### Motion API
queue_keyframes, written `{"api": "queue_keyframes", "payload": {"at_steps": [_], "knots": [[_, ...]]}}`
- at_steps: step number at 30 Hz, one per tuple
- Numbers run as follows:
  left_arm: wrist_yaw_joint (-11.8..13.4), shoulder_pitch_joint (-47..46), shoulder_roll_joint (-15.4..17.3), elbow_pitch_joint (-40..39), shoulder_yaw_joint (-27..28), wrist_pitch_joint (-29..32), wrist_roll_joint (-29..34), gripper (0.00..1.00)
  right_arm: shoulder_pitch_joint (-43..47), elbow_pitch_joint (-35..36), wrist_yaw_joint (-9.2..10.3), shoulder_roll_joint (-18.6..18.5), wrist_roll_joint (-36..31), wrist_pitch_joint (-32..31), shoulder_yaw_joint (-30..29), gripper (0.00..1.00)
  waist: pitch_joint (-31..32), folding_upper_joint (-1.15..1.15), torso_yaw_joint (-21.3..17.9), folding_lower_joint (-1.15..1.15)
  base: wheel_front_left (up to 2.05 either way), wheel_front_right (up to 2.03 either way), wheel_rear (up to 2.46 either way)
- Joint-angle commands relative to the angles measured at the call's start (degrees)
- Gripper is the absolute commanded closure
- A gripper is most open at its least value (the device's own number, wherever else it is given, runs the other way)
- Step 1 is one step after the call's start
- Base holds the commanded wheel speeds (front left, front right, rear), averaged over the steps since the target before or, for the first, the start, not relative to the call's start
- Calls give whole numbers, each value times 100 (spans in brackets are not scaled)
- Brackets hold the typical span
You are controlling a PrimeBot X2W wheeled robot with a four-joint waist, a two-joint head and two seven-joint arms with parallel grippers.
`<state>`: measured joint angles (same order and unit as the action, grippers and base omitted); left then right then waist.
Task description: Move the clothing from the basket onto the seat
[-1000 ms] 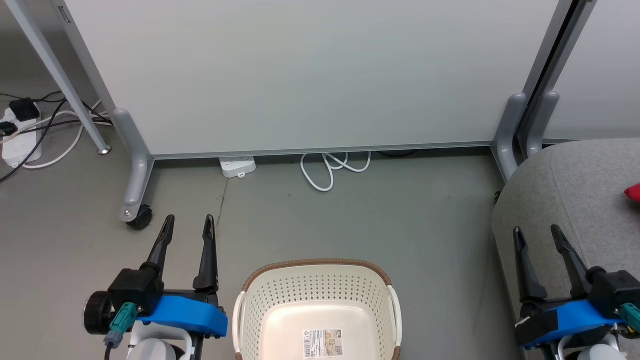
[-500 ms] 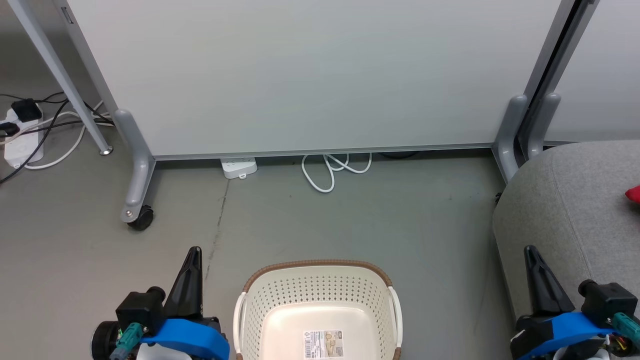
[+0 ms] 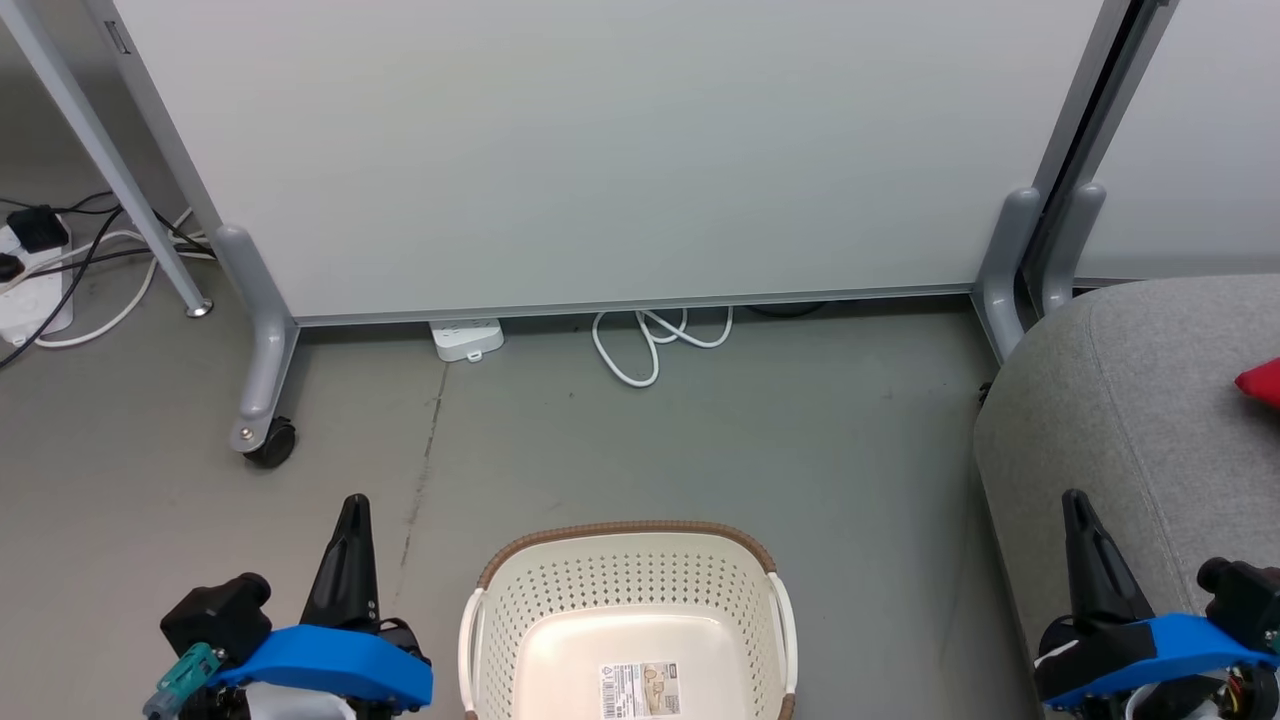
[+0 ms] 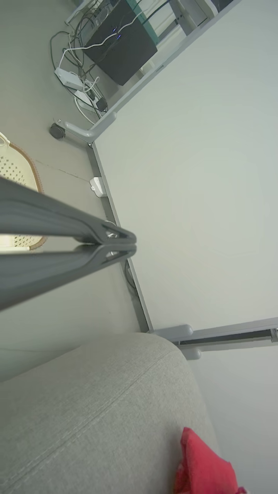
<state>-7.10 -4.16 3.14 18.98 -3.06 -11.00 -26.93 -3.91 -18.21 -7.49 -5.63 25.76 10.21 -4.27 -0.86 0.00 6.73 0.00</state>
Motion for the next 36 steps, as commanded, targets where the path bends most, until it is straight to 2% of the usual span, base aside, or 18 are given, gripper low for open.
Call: {"api": "queue_keyframes", "payload": {"at_steps": [1, 16, 36], "knots": [[-9, -154, 34, -111, 35, 41, -180, 100, -95, 107, 0, -3, 198, -33, -26, 100, 1, 0, -6, 0, 0, 0, 0], [-18, -177, 65, -212, 191, 379, -1638, 100, -134, 191, 0, 57, 1634, -393, -67, 100, 10, 0, -104, 0, 0, 0, 0], [-29, -196, 81, -307, 372, 745, -3124, 100, -180, 266, 0, 121, 3113, -774, -116, 100, 23, 0, -228, 0, 0, 0, 0]]}}
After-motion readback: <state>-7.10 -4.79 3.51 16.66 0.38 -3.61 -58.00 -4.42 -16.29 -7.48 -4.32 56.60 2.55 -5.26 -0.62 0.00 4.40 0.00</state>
